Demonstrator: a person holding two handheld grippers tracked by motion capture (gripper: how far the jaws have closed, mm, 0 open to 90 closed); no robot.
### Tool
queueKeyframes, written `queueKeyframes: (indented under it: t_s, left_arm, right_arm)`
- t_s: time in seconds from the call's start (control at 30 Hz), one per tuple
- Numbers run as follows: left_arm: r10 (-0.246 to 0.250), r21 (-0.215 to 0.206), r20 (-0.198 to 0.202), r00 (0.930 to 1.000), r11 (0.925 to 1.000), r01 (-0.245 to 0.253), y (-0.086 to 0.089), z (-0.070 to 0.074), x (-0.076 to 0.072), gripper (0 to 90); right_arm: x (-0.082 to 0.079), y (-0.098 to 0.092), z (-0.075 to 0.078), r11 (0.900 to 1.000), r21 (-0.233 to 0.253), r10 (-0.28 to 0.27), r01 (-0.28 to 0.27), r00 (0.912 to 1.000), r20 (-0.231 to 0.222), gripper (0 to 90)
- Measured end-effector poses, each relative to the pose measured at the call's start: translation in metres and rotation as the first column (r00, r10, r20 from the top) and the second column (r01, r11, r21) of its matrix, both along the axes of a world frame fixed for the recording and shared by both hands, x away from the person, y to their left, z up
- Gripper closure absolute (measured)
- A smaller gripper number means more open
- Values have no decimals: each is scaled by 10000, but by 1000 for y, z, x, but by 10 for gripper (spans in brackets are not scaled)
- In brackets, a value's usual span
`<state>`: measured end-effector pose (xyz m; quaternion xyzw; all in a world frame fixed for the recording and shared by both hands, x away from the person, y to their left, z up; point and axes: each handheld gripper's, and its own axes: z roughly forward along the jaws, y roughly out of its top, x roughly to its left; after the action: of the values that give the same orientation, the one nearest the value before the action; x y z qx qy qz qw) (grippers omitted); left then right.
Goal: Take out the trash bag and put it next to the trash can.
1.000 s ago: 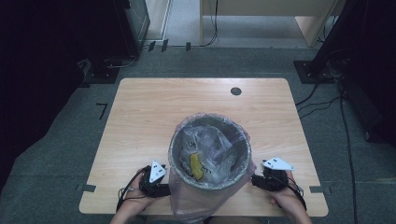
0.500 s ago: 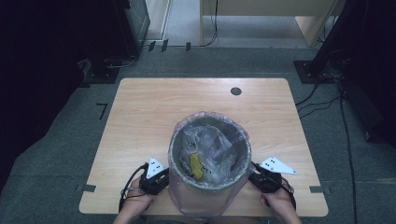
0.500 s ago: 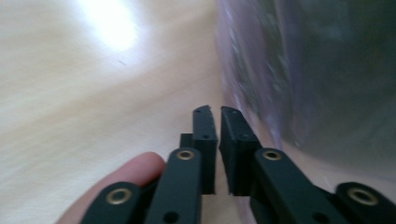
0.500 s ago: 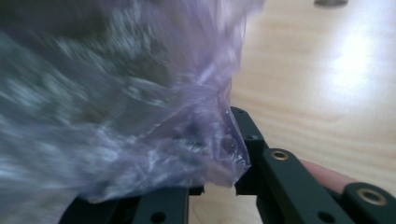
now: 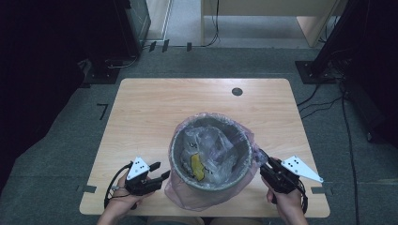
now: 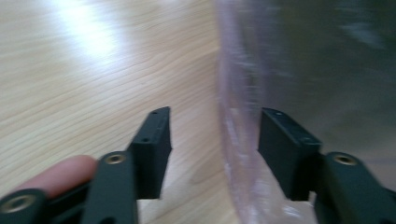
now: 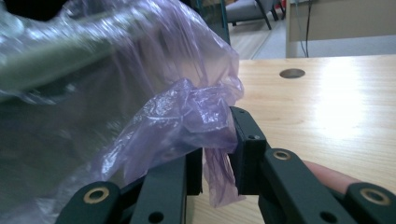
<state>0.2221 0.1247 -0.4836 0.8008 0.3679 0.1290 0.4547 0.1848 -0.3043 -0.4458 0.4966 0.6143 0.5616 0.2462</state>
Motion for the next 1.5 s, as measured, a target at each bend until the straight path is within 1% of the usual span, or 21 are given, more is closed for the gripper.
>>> queueKeyframes:
  t_s: [0.03,0.1,0.2,0.23,0.33,0.5,0.53,0.63,0.73,0.77,0.8,0.83,0.87,1.03,1.07,1.17,1.27,1.37,1.43,1.47,1.5]
  left_arm:
    - [-131,-277,-131,9998,9995,128,2,1,0,359]
    - [-206,-386,-229,9995,9991,197,2,1,0,336]
    - [-654,-357,-598,9961,9974,633,0,-3,0,257]
    - [-756,-153,-639,9951,9971,747,-4,-5,-1,204]
    - [-692,784,-715,9950,9941,748,-15,-12,-2,190]
    - [-241,2157,-730,9970,9757,394,-29,-25,-1,195]
    - [-169,2418,-663,9977,9698,325,-31,-27,-2,240]
    - [-9,2355,-621,9981,9718,156,-31,-27,-1,279]
    - [153,2305,-531,9985,9731,-26,-28,-26,1,459]
    - [156,2290,-537,9984,9734,-30,-26,-25,1,595]
    - [94,2255,-569,9983,9742,37,-25,-25,2,595]
    - [36,2277,-608,9981,9737,104,-23,-24,2,686]
    - [41,2264,-662,9978,9740,110,-22,-24,3,734]
    - [23,2158,-944,9955,9763,182,-19,-23,5,899]
    - [24,2181,-973,9953,9757,190,-19,-22,6,899]
    - [-21,1846,-1020,9948,9826,209,-17,-18,7,900]
    - [-86,1224,-703,9975,9923,172,-13,-8,5,900]
    - [-105,260,-384,9992,9996,115,-6,8,3,900]
    - [-97,-435,-198,9998,9990,89,-3,18,1,900]
    - [-119,-744,-89,9999,9972,112,-1,23,0,900]
    - [-98,-1098,-11,10000,9939,96,0,28,-1,900]
  right_arm:
    - [1,-1,-3,9999,-106,-53,52,9999,-126,765]
    - [2,-1,-5,9999,-136,-86,84,9998,-167,764]
    - [3,0,-8,9995,-294,-90,82,9996,-270,753]
    - [4,1,-10,9992,-396,-68,55,9995,-321,746]
    - [4,1,-12,9991,-427,-79,63,9993,-368,742]
    - [5,0,-14,9989,-463,-137,114,9987,-493,734]
    - [6,0,-15,9988,-479,-146,123,9987,-488,732]
    - [6,0,-15,9988,-478,-145,121,9987,-495,731]
    - [6,0,-16,9984,-549,-143,115,9986,-512,729]
    - [6,1,-16,9983,-573,-139,110,9986,-508,728]
    - [6,1,-16,9983,-573,-139,110,9986,-508,728]
    - [6,1,-17,9983,-575,-143,113,9986,-514,727]
    - [6,1,-17,9982,-584,-142,112,9986,-508,727]
    - [5,3,-17,9978,-652,-139,108,9988,-469,725]
    - [5,3,-17,9978,-652,-139,108,9988,-469,725]
    - [5,3,-16,9980,-613,-176,149,9989,-436,726]
    - [4,1,-14,9981,-570,-243,223,9991,-353,726]
    - [3,1,-11,9983,-513,-289,277,9993,-228,726]
    - [3,1,-9,9984,-489,-301,291,9994,-195,725]
    - [1,2,-4,9984,-473,-313,313,9995,15,724]
    - [1,2,-4,9984,-473,-313,313,9995,15,724]
